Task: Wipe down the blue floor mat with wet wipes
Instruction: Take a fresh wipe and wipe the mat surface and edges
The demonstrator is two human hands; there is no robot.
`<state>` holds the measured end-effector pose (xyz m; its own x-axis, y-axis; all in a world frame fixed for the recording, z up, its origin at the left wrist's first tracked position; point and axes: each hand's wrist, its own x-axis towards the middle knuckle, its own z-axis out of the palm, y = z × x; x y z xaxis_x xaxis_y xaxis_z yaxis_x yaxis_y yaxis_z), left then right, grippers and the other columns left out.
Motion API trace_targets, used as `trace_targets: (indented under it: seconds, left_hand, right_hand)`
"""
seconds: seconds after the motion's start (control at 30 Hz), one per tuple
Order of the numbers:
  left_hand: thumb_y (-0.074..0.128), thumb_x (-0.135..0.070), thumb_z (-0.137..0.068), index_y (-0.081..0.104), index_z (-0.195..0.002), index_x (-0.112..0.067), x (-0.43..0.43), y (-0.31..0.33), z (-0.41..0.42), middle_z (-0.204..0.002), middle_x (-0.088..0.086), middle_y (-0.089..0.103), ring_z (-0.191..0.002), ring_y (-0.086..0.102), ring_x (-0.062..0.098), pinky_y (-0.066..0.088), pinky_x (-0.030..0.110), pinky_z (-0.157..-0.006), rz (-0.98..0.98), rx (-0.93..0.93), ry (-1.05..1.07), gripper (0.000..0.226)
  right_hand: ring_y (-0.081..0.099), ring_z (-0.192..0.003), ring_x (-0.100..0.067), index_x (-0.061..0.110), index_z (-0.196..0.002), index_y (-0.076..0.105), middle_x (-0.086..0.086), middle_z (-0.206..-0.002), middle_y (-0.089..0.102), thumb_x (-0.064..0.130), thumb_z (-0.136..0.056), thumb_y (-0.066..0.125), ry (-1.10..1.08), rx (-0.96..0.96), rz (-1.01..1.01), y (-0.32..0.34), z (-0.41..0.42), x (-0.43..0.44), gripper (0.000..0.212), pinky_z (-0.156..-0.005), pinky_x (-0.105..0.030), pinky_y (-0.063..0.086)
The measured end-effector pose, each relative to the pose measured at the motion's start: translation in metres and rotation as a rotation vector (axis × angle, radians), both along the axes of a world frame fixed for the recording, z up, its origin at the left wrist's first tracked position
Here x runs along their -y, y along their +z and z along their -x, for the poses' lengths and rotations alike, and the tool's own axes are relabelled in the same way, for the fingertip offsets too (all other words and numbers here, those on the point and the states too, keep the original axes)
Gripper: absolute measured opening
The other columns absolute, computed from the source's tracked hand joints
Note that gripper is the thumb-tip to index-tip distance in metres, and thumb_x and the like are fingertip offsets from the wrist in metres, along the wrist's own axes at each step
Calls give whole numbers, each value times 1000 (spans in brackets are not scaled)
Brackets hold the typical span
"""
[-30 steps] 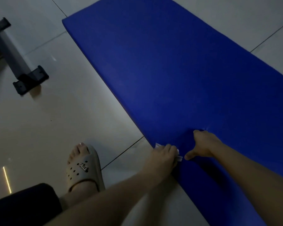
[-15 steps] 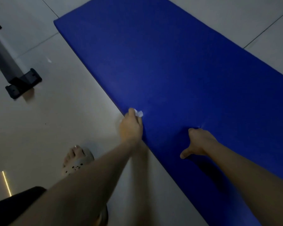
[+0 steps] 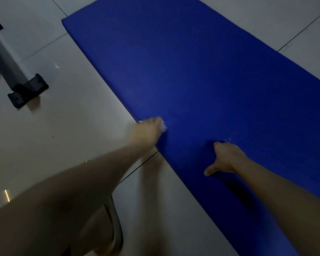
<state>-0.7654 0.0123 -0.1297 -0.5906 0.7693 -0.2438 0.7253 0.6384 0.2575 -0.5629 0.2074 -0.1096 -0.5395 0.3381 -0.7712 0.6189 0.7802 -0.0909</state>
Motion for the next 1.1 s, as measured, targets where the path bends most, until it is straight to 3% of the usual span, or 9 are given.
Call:
trace_targets:
  seconds: [0.1, 0.2, 0.27, 0.53, 0.63, 0.73, 0.9, 1.0, 1.1]
  left_hand:
    - [39, -44, -108, 44, -101, -19, -12, -8, 47, -91, 1, 58, -78, 55, 20, 42, 37, -69, 11, -98, 395, 26]
    - [41, -42, -107, 45, -103, -17, -15, -18, 24, -91, -1, 59, -82, 60, 22, 39, 34, -69, -133, -8, 569, 25]
    - [41, -41, -108, 45, -99, -19, -13, -17, -17, -87, -5, 56, -79, 58, 20, 40, 34, -69, -237, 68, 586, 24]
    - [38, -44, -107, 45, -94, -26, -1, -16, -159, -85, -9, 59, -74, 58, 6, 55, 31, -70, -264, 332, 469, 23]
    - [43, -39, -106, 44, -91, -27, -2, -24, -185, -85, -9, 58, -74, 57, 6, 54, 30, -70, -309, 343, 475, 19]
    - [47, -36, -103, 49, -94, -27, 1, -24, -185, -89, -7, 58, -81, 59, 10, 55, 33, -76, -307, 435, 619, 13]
    - [64, -56, -93, 49, -111, -22, -6, -3, -177, -96, -4, 64, -83, 66, 16, 58, 35, -70, -423, 836, 1227, 41]
    - [86, -45, -75, 56, -113, -15, -7, 6, -165, -96, -1, 65, -88, 67, 20, 59, 39, -84, -336, 1030, 1315, 57]
    - [84, -37, -80, 58, -121, -14, -16, 15, -164, -101, 1, 62, -97, 64, 22, 56, 42, -96, -403, 1121, 1349, 55]
  right_hand:
    - [52, -83, -16, 18, -99, 45, 1, -94, 53, 69, -52, 89, 4, -8, -11, -1, -1, -1, 82, -69, -32, 50]
    - [52, -82, -16, 19, -94, 44, 1, -94, 53, 68, -53, 89, 18, -4, -16, -2, 0, 0, 77, -73, -33, 52]
    - [52, -81, -15, 21, -88, 41, 1, -93, 53, 67, -54, 89, 30, 1, -22, -1, 2, 0, 74, -74, -33, 53]
    - [54, -84, -17, 22, -90, 42, 0, -95, 54, 68, -53, 88, 22, 34, -46, -1, 3, 1, 75, -76, -35, 55]
    - [55, -89, -20, 18, -101, 45, -2, -104, 54, 67, -53, 89, -13, 15, -57, -4, -1, 1, 82, -76, -36, 55]
    - [57, -101, -26, 13, -126, 44, -10, -131, 45, 63, -60, 88, -119, -41, -57, -5, -12, 11, 94, -78, -41, 56]
    - [60, -99, -26, 10, -134, 39, -12, -128, 48, 72, -81, 65, -296, -145, -174, 5, -68, 50, 85, -73, -39, 55]
    - [56, -100, -23, 14, -135, 29, -8, -124, 44, 87, -66, 63, -196, -53, -241, 17, -107, 74, 107, -70, -35, 53]
    - [46, -119, -33, 10, -149, 8, -18, -141, 28, 79, -64, 71, -87, 99, -282, 21, -115, 105, 127, -81, -40, 54]
